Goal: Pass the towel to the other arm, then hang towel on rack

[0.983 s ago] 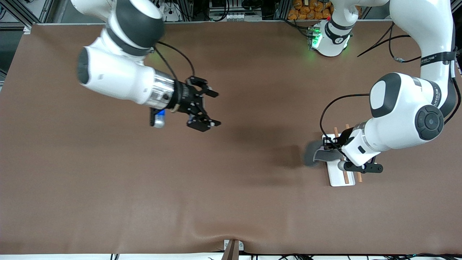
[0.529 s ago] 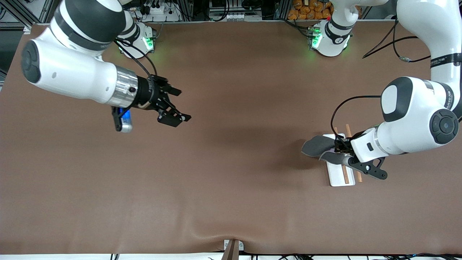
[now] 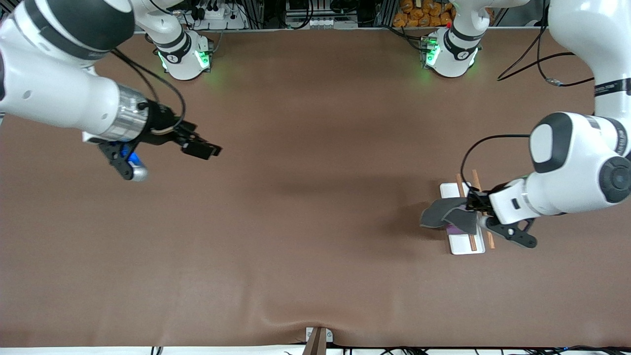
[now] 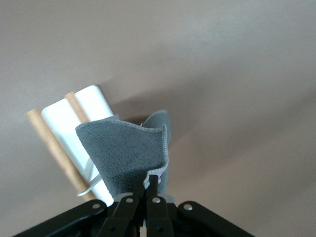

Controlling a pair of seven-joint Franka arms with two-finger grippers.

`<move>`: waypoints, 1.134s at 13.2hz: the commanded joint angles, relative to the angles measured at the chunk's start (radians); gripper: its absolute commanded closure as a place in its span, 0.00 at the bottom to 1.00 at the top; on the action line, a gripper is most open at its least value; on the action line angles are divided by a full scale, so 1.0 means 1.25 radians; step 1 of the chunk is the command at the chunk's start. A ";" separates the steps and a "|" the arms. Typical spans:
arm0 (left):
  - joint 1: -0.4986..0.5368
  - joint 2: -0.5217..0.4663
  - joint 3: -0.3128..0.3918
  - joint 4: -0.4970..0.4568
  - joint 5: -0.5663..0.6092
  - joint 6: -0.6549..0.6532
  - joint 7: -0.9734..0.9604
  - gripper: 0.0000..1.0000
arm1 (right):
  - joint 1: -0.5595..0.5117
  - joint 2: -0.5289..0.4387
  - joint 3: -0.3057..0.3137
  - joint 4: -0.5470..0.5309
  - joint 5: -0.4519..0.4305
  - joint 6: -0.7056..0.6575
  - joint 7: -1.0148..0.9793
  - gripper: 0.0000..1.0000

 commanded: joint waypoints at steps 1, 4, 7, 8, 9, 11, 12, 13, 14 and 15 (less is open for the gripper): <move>0.043 -0.010 -0.006 -0.018 0.014 -0.014 0.039 1.00 | -0.013 -0.046 0.012 -0.013 -0.111 -0.030 -0.136 0.00; 0.092 -0.009 -0.007 -0.031 0.014 -0.026 0.058 1.00 | -0.022 -0.074 0.013 -0.050 -0.255 -0.052 -0.347 0.00; 0.135 -0.010 -0.009 -0.033 0.005 -0.055 0.083 1.00 | -0.061 -0.088 0.011 -0.066 -0.292 -0.045 -0.503 0.00; 0.144 -0.009 -0.009 -0.033 0.003 -0.057 0.083 1.00 | -0.079 -0.088 0.011 -0.066 -0.305 -0.041 -0.572 0.00; 0.153 -0.005 -0.010 -0.033 0.000 -0.057 0.084 1.00 | -0.095 -0.093 0.011 -0.070 -0.308 -0.037 -0.617 0.00; 0.158 -0.001 -0.010 -0.034 -0.005 -0.057 0.095 1.00 | -0.134 -0.131 0.012 -0.100 -0.307 -0.018 -0.648 0.00; 0.158 -0.001 -0.010 -0.034 -0.005 -0.057 0.095 1.00 | -0.150 -0.157 0.012 -0.131 -0.305 -0.003 -0.650 0.00; 0.157 -0.001 -0.009 -0.034 -0.005 -0.057 0.089 0.89 | -0.162 -0.188 0.012 -0.178 -0.302 0.019 -0.652 0.00; 0.157 0.001 -0.010 -0.034 -0.006 -0.057 0.085 0.62 | -0.174 -0.221 0.012 -0.238 -0.297 0.054 -0.657 0.00; 0.157 0.009 -0.010 -0.031 -0.006 -0.057 0.085 0.20 | -0.185 -0.250 0.011 -0.300 -0.297 0.088 -0.679 0.00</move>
